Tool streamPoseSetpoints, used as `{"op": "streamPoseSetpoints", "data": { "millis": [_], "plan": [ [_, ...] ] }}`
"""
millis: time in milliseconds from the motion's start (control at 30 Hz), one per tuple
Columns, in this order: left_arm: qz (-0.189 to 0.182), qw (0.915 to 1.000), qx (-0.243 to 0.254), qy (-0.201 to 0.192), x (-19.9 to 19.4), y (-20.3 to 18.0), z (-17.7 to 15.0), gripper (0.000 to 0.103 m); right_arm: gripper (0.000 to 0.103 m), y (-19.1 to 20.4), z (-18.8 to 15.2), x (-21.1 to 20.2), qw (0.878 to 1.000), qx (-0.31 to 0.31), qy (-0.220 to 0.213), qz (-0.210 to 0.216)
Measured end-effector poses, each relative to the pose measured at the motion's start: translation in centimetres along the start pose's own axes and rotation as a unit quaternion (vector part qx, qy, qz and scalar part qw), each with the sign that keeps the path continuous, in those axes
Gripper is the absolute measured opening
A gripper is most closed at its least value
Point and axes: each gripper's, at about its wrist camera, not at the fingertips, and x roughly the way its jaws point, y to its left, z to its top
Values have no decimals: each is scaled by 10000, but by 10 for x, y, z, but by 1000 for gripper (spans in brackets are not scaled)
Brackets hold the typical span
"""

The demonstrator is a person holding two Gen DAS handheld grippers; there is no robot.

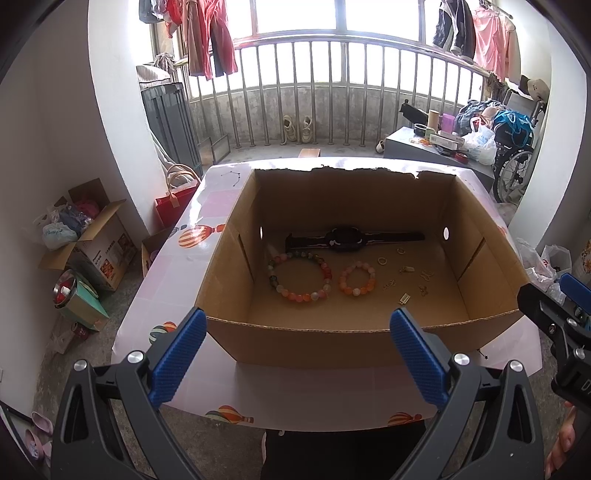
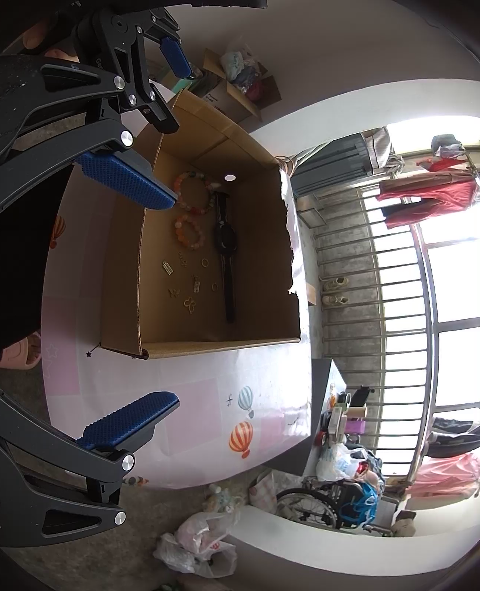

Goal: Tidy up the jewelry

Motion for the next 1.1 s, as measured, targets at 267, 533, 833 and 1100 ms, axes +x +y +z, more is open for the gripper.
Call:
{"op": "streamPoseSetpoints", "data": {
  "millis": [267, 533, 833, 1100],
  "plan": [
    [-1, 10000, -9, -8, -1, 0, -1, 97, 95, 1, 0, 1, 10000, -20, -1, 15],
    [2, 10000, -9, -9, -1, 0, -1, 97, 95, 2, -1, 2, 10000, -19, -4, 19],
    [0, 10000, -5, -8, -1, 0, -1, 97, 95, 3, -1, 1, 10000, -12, -13, 17],
    [0, 10000, -6, -6, -1, 0, -1, 97, 95, 3, -1, 0, 10000, -4, -12, 10]
  ]
}}
